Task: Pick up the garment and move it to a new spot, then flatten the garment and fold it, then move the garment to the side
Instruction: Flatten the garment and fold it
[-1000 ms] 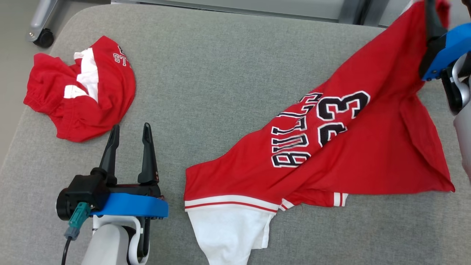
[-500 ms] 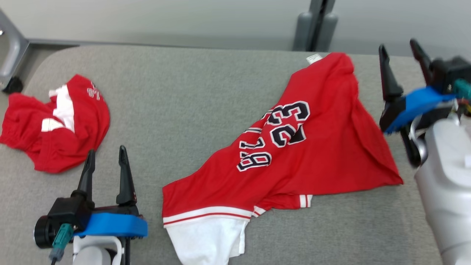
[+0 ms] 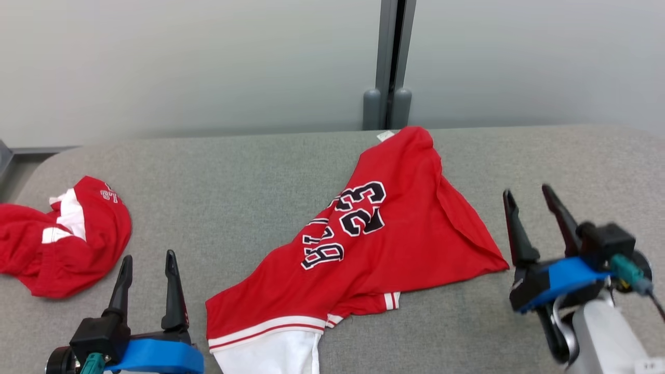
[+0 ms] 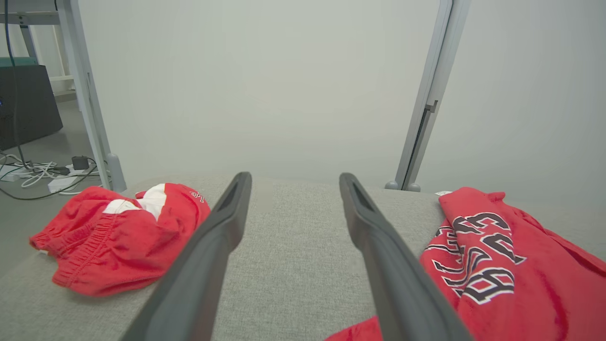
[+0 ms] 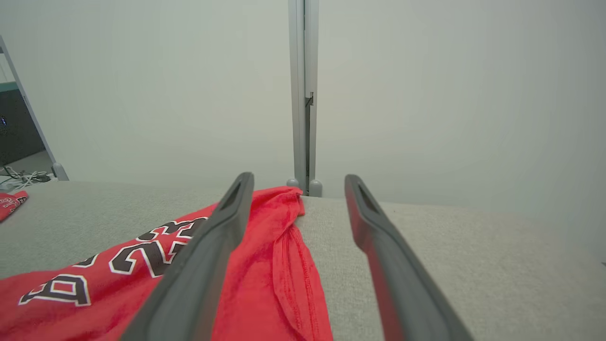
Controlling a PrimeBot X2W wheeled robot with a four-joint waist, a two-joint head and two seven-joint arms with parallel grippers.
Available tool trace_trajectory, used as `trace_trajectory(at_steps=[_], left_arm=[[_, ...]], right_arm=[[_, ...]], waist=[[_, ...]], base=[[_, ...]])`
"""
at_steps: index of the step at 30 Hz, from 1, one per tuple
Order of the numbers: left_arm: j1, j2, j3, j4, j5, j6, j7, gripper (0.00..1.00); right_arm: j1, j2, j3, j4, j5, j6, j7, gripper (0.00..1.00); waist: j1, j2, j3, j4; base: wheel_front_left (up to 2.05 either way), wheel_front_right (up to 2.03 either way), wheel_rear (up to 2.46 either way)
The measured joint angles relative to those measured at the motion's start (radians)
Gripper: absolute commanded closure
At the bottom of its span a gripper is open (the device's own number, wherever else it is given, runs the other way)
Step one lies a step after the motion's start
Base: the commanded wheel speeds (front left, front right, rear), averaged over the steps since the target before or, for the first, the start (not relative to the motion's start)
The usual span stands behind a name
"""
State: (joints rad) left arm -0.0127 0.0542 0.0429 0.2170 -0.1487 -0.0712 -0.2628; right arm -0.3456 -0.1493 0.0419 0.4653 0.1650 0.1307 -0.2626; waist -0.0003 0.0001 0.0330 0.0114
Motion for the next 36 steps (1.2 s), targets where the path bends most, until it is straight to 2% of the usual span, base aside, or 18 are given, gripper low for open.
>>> trace_trajectory(at_steps=[10,17,28,36], left_arm=[[0.033,-0.001,-0.010,-0.001,0.010,-0.008,0.000,0.00],[0.037,0.000,-0.009,-0.001,0.013,-0.009,0.000,0.00],[0.039,0.000,-0.014,0.002,0.017,-0.010,0.000,0.00],[0.044,0.000,-0.047,0.035,0.018,-0.019,0.000,0.00]], right_arm=[[0.247,0.058,-0.063,-0.210,-0.064,0.000,0.061,0.00],[0.355,0.086,-0.096,-0.332,-0.087,0.000,0.129,0.00],[0.381,0.096,-0.114,-0.374,-0.094,0.000,0.154,0.00],[0.383,0.098,-0.139,-0.345,-0.089,0.000,0.156,0.00]], waist=[[0.0002,0.0000,-0.044,-0.002],[0.0002,0.0000,-0.041,0.005],[0.0003,0.0000,-0.039,0.012],[0.0003,0.0000,-0.034,0.019]], base=[[0.00,0.00,0.00],[0.00,0.00,0.00],[0.00,0.00,0.00],[0.00,0.00,0.00]])
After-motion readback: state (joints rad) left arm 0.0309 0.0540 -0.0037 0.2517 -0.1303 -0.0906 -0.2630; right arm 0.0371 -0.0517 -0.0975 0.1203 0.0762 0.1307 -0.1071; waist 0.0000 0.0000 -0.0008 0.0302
